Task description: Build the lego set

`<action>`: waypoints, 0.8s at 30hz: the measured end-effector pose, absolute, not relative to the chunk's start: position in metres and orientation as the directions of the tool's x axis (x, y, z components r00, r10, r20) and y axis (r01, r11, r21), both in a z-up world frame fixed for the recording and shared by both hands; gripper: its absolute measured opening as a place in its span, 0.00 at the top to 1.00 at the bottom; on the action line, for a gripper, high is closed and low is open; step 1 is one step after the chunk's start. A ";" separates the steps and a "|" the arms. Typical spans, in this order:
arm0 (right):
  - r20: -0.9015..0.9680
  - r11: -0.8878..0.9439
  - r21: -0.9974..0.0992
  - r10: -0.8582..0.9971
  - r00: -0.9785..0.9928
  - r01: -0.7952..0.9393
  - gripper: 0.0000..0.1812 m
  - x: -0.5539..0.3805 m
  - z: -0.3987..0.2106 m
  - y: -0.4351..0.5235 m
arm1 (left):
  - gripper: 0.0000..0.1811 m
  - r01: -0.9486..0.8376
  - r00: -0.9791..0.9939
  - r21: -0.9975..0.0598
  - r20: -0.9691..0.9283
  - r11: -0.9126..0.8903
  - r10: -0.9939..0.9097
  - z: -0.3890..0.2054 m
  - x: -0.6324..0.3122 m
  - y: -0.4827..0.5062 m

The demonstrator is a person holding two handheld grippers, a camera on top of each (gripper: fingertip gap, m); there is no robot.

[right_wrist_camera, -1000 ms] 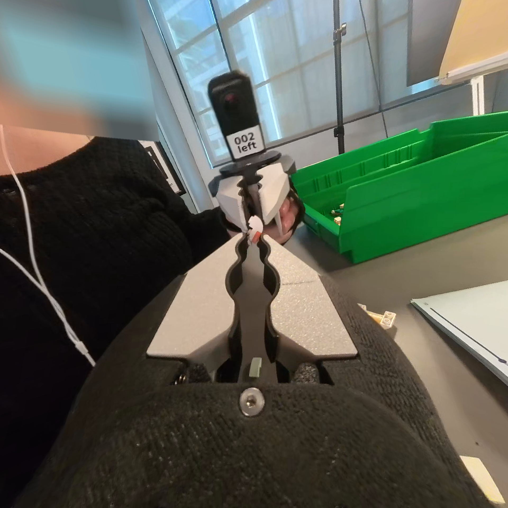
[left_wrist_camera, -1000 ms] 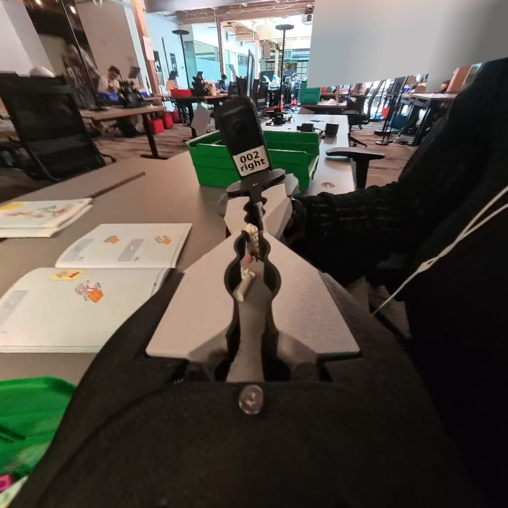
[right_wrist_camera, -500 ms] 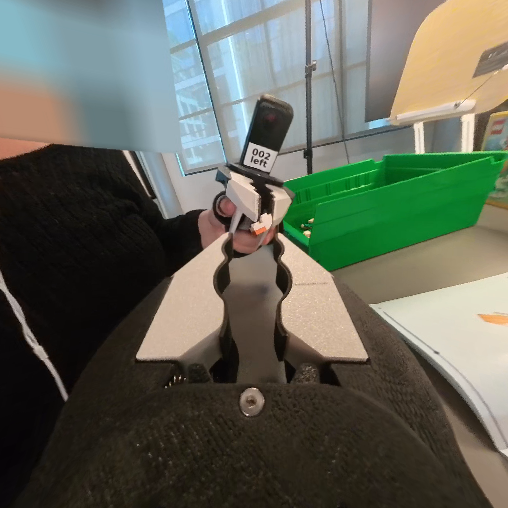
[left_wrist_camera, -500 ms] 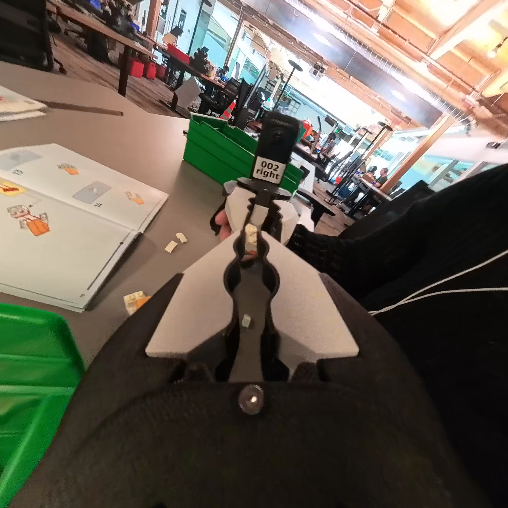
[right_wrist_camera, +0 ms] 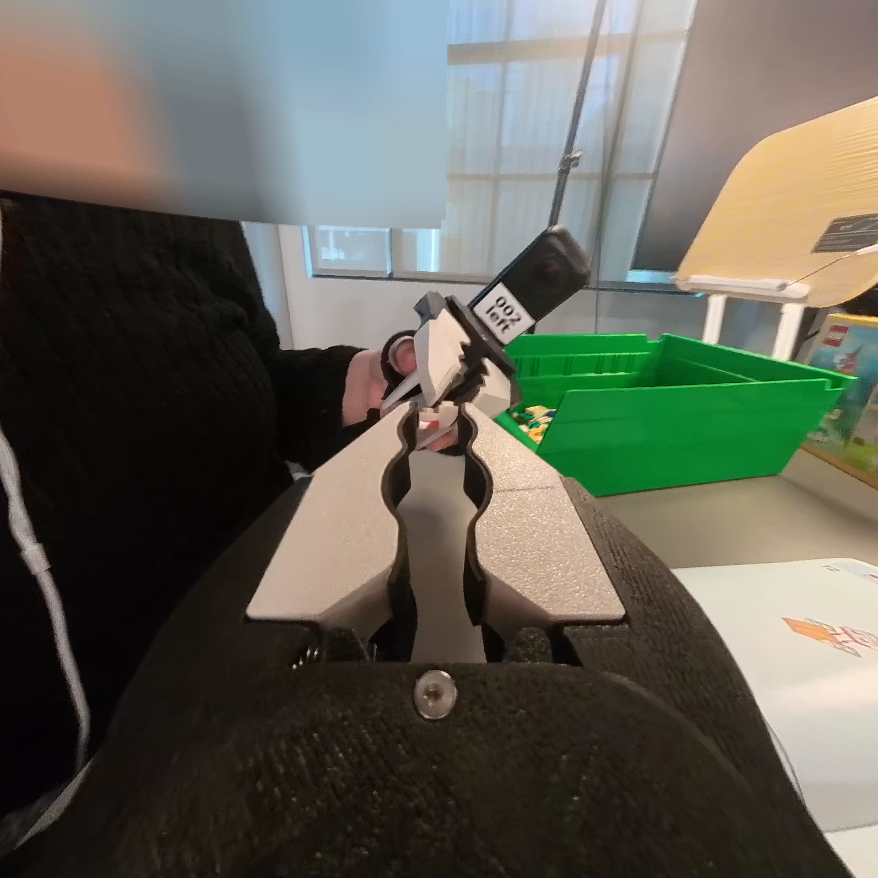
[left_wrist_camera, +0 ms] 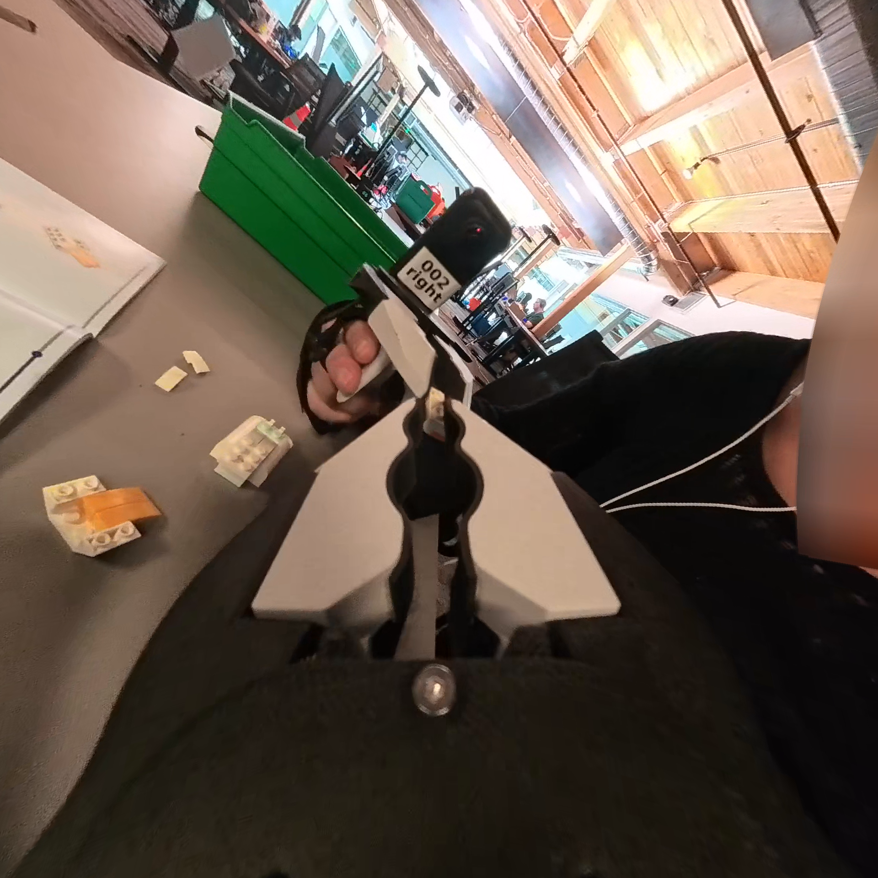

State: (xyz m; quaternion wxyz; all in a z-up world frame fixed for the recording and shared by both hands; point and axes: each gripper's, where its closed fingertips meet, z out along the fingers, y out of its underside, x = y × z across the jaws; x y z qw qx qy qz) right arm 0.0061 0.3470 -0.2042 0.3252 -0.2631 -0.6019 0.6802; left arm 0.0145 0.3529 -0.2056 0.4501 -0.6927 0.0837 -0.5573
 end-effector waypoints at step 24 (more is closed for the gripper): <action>0.596 0.587 -0.802 0.795 -0.109 -0.109 0.92 -0.020 -0.222 0.399 | 0.83 0.286 0.861 -0.918 0.371 -0.273 -0.347 -0.229 -0.023 0.396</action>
